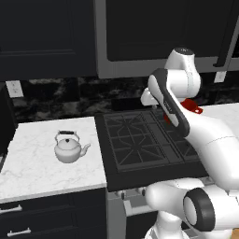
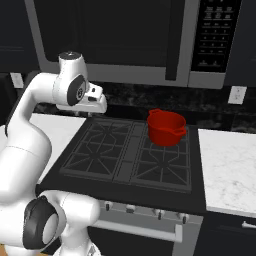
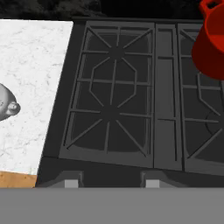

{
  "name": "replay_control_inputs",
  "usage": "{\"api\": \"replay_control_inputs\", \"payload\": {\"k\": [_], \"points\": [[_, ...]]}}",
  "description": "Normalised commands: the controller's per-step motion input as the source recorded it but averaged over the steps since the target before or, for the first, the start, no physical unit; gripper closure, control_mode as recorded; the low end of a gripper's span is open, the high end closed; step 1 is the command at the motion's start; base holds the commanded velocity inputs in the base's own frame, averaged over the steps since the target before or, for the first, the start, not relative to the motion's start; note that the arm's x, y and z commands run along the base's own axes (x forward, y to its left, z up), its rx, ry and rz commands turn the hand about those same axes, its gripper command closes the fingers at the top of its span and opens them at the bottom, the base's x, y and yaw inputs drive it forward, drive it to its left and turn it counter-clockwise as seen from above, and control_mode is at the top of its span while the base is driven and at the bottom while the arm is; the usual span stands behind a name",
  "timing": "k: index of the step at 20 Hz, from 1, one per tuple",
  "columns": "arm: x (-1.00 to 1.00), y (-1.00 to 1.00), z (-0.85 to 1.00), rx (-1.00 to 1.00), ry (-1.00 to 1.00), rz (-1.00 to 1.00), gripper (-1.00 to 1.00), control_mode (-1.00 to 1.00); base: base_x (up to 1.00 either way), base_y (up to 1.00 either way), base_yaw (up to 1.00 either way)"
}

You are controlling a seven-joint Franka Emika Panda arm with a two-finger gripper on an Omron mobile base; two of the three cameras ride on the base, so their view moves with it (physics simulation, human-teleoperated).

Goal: Pick the kettle from the counter and place it on a stove burner. Then turn the burner on.

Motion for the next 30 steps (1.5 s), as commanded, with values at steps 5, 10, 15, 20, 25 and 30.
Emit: {"api": "replay_control_inputs", "payload": {"k": [5,10,15,20,25,30], "points": [[-0.41,0.14,-0.05,-0.02,0.00,0.00,-1.00,-1.00,0.00,0.00,0.00],[-0.58,0.58,-0.14,-0.08,0.00,0.08,-1.00,-1.00,0.00,0.00,0.00],[-0.28,0.36,-0.06,0.00,0.00,0.06,-1.00,-1.00,0.00,0.00,0.00],[-0.12,0.92,-0.04,0.00,0.00,0.18,-1.00,-1.00,0.00,0.00,0.00],[0.05,1.00,0.00,-0.10,0.07,0.29,-1.00,-1.00,0.00,0.00,0.00],[0.38,1.00,-0.01,-0.12,0.12,0.29,-1.00,-1.00,0.00,0.00,0.00]]}}
